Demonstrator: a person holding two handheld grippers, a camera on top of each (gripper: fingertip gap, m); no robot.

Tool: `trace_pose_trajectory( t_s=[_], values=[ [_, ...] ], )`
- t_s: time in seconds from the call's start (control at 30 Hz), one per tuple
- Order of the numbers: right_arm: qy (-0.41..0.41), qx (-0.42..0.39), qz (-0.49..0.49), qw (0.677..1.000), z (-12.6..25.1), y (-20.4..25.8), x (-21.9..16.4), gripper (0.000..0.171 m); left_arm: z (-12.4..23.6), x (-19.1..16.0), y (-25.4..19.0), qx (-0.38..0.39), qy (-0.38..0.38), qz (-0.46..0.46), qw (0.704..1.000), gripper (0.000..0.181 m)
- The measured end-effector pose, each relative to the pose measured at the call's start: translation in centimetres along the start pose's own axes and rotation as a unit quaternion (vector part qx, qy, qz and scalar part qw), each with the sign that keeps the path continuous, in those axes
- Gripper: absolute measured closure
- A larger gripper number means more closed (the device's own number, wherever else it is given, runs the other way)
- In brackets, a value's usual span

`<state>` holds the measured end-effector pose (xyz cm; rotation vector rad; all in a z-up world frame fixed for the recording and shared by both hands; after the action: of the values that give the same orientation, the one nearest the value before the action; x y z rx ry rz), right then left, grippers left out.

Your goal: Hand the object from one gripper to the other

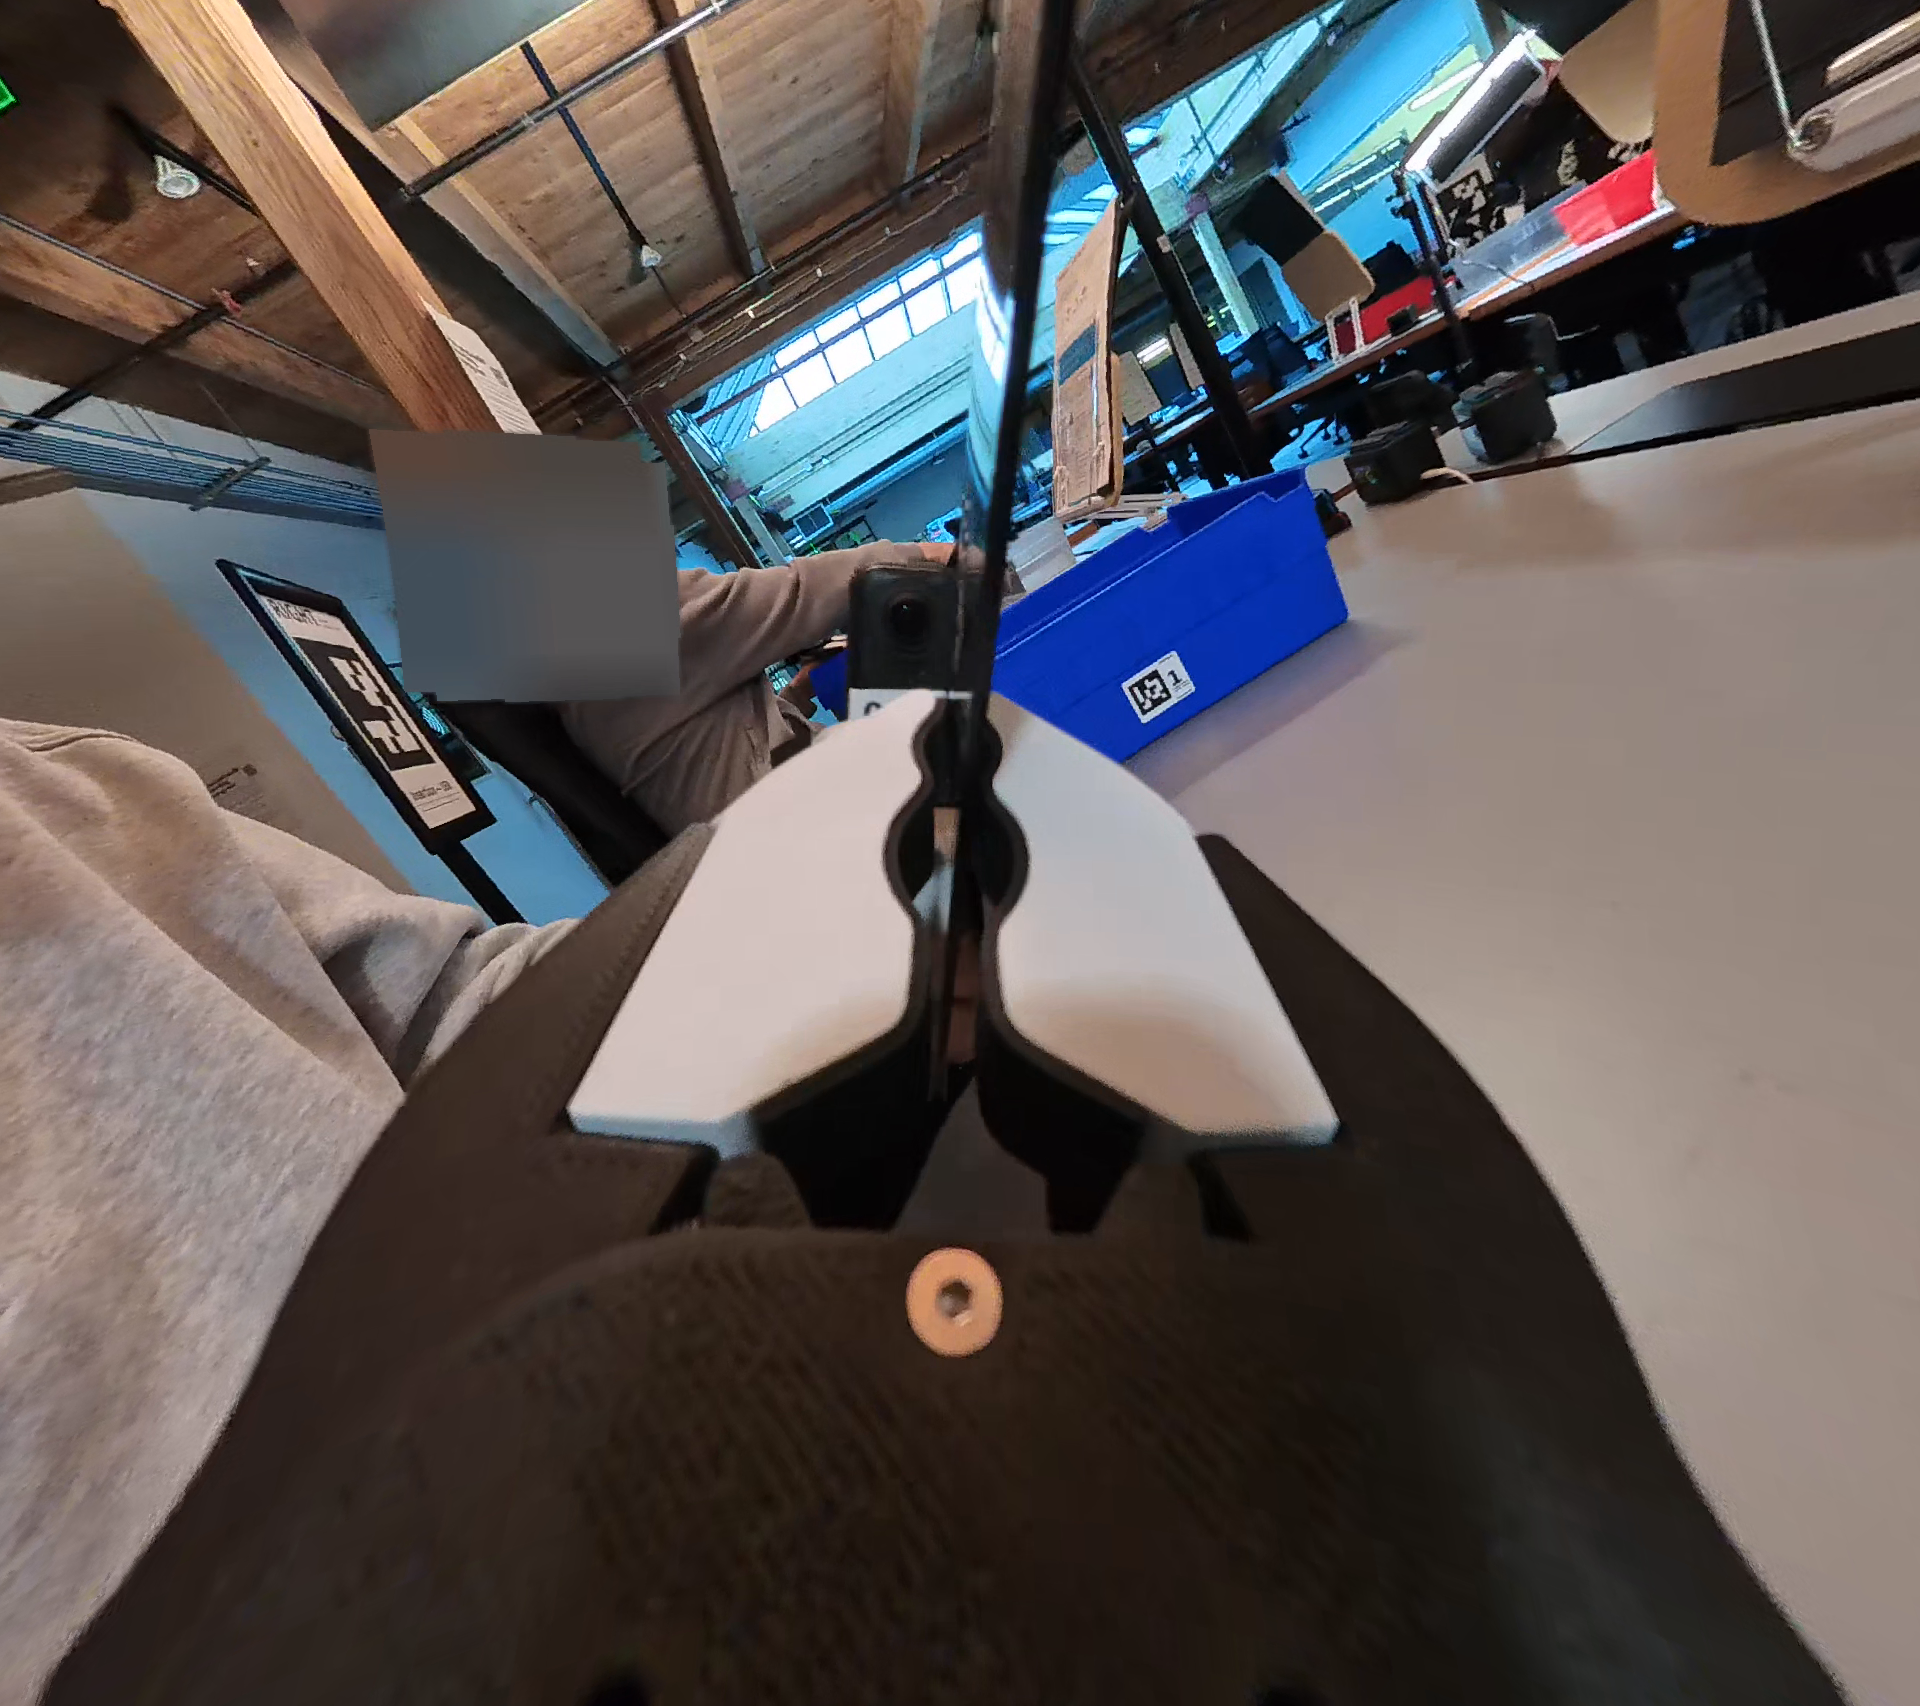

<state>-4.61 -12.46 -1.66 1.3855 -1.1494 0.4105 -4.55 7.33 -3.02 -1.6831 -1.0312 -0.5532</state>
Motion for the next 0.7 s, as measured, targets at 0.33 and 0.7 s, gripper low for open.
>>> trace_pose_trajectory(
  t_s=[0.33, 0.7],
  values=[
    [0.031, -0.023, -0.044, 0.998, 0.7, -1.3, 0.4, 0.170, 1.0, 1.6, 0.0, 0.091, 0.058, -0.111, 0.988, 0.142],
    [0.219, 0.087, -0.182, 0.955, 0.1, -2.6, -1.2, 0.169, 1.6, 1.7, -1.4, 0.236, 0.172, -0.458, 0.840, 0.131]
  ],
)
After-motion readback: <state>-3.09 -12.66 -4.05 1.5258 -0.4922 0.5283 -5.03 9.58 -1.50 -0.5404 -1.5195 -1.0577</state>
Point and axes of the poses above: each gripper's, where its closed fingertips meet, z back along the fingers, x out of its top, y = z × x across the jaws, the point moved 10 cm from there along z, back along the fingers, and after that the axes turned 7 degrees about -x, right-handed, at the moved point
